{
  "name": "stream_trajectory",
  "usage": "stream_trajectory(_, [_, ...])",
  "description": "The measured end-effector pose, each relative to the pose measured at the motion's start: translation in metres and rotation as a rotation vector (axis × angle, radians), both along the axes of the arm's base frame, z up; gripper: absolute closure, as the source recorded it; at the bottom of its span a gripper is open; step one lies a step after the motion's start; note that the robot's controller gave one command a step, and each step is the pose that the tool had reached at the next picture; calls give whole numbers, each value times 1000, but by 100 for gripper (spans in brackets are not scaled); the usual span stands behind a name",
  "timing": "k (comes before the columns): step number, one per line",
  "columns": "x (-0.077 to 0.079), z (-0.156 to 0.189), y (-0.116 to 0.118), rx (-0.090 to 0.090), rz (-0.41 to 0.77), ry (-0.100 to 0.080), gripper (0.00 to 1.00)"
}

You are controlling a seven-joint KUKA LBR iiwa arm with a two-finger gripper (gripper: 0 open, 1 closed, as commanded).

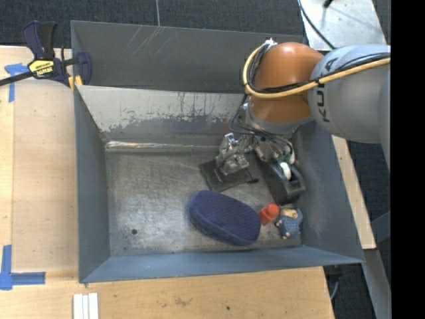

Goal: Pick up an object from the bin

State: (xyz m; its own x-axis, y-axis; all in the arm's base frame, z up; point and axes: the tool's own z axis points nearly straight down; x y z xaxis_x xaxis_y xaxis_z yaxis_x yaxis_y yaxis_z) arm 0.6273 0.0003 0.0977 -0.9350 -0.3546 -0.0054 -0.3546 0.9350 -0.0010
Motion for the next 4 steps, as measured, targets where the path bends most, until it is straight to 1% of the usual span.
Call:
stream_trajectory(1, [0,0,0,0,0,0,0])
stream_trajectory(2, [-25,94,-20,-1,-87,-7,0])
stream_trajectory(3, [2,-26,-2,0,-6,-2,0])
stream_trajectory(4, [6,-19,-2,2,-7,-19,100])
